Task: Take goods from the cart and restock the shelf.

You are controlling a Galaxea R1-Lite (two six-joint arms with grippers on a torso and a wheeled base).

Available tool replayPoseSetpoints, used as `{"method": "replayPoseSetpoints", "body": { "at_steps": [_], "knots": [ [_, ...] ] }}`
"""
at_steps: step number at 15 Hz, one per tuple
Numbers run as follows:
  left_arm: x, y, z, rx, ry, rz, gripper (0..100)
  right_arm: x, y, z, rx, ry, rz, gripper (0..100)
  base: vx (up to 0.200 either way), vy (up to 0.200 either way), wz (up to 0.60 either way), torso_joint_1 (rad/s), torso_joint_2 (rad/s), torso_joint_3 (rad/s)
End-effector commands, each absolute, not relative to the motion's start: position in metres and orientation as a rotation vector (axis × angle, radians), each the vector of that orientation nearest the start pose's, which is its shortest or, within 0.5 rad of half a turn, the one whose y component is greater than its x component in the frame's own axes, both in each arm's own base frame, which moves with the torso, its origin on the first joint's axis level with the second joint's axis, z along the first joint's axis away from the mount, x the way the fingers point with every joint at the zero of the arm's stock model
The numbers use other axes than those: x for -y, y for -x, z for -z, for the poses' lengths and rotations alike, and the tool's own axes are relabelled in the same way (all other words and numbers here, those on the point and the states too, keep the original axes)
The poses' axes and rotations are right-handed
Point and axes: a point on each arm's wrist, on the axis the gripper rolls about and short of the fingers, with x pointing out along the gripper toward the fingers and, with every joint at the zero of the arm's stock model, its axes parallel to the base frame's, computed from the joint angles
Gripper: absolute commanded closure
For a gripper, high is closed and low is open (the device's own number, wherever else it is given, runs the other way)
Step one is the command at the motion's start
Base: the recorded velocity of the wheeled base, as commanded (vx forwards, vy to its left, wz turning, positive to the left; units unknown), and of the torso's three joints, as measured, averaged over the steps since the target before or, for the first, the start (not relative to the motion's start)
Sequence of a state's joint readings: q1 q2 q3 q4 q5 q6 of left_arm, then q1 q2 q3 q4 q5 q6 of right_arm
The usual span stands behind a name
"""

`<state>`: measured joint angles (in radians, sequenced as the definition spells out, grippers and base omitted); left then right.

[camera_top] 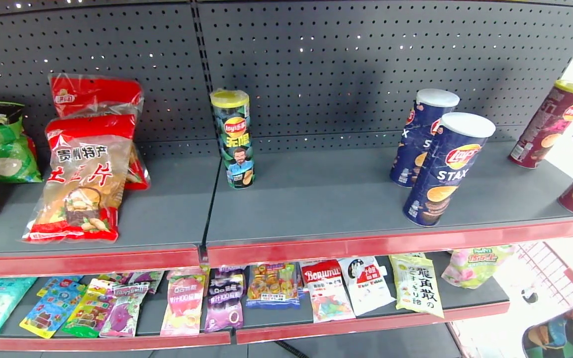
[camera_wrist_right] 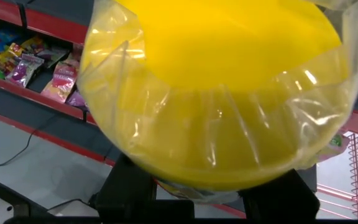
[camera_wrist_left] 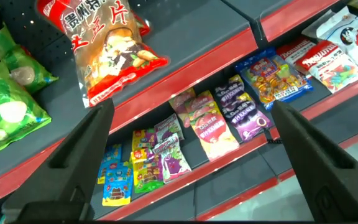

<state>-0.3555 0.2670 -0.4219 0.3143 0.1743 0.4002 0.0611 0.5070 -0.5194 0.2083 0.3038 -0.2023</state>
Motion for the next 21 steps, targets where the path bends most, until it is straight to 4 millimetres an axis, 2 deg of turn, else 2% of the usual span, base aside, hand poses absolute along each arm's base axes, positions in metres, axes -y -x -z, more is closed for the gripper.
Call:
{"method": "replayPoseSetpoints", "body": {
  "at_steps": [1,2,4,5,6,8,21],
  "knots": [
    [-0.013,0.025,-0.163,-0.117,-0.441,0.211,0,-0.009,-0.02,-0.208,-0.182,0.178,-0.414,100,0.0,0.0,0.0,0.0,0.0,0.0],
    [-0.013,0.025,-0.162,-0.117,-0.441,0.211,0,-0.01,-0.025,-0.213,-0.182,0.189,-0.445,100,0.0,0.0,0.0,0.0,0.0,0.0],
    [-0.013,0.024,-0.159,-0.128,-0.443,0.213,0,-0.022,-0.06,-0.233,-0.162,0.226,-0.581,100,0.0,0.0,0.0,0.0,0.0,0.0],
    [-0.013,0.024,-0.159,-0.128,-0.443,0.213,0,-0.025,-0.066,-0.236,-0.15,0.229,-0.605,100,0.0,0.0,0.0,0.0,0.0,0.0],
    [-0.013,0.024,-0.159,-0.128,-0.443,0.213,0,-0.036,-0.082,-0.244,-0.132,0.237,-0.672,100,0.0,0.0,0.0,0.0,0.0,0.0],
    [-0.013,0.024,-0.159,-0.125,-0.443,0.213,0,-0.048,-0.095,-0.25,-0.138,0.246,-0.718,100,0.0,0.0,0.0,0.0,0.0,0.0],
    [-0.013,0.025,-0.159,-0.122,-0.442,0.211,0,-0.048,-0.09,-0.246,-0.14,0.25,-0.733,100,0.0,0.0,0.0,0.0,0.0,0.0]
  ]
}}
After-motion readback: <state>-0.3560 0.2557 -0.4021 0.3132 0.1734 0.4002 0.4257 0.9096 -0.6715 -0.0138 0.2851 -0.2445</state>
